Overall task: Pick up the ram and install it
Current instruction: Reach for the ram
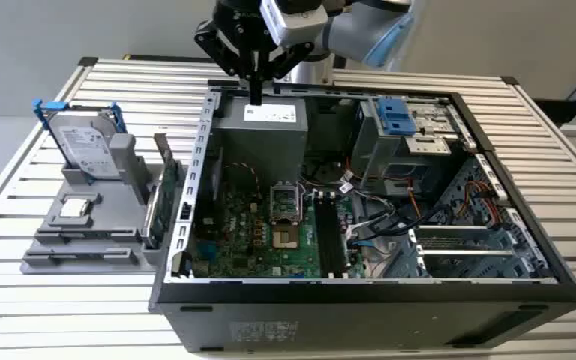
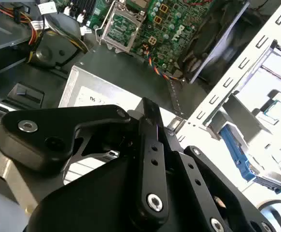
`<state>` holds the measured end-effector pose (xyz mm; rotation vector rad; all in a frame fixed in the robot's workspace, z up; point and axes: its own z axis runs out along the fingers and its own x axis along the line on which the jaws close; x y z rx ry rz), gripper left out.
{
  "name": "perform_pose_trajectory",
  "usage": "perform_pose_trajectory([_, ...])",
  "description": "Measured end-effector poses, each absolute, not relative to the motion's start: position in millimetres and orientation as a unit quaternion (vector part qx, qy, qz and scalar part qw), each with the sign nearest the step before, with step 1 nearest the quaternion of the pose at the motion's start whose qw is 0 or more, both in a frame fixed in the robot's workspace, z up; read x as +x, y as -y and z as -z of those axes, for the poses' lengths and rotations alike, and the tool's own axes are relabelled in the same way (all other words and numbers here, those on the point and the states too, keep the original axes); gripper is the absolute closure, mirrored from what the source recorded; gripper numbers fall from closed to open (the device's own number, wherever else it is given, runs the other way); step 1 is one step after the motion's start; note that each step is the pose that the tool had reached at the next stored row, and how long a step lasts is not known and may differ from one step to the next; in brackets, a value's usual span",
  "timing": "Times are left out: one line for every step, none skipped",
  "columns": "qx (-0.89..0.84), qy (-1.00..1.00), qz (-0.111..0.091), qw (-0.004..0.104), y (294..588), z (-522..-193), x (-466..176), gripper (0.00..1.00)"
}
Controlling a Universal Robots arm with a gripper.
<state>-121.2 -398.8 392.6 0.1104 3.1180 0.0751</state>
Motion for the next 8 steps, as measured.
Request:
perform_pose_trajectory([0.035, -0.999, -0.024, 0.010, 398.8, -392.6, -121.2, 1.00])
perform_pose_trajectory([0.035, -0.999, -0.024, 0.010, 398.8, -392.6, -121.2, 1.00])
perform_pose_trajectory([0.035, -0.999, -0.024, 0.010, 398.8, -392.6, -121.2, 1.00])
perform_pose_trajectory([0.035, -0.999, -0.024, 0.010, 398.8, -392.6, -121.2, 1.00])
perform_pose_trajectory([0.035, -0.999, -0.024, 0.010, 398.8, -392.6, -121.2, 1.00])
perform_pose_trajectory([0.035, -0.999, -0.024, 0.010, 398.8, -392.6, -121.2, 1.00])
perform_pose_trajectory([0.035, -0.999, -0.024, 0.010, 398.8, -392.6, -121.2, 1.00])
perform_pose_trajectory([0.035, -0.999, -0.024, 0.010, 398.8, -392.6, -121.2, 1.00])
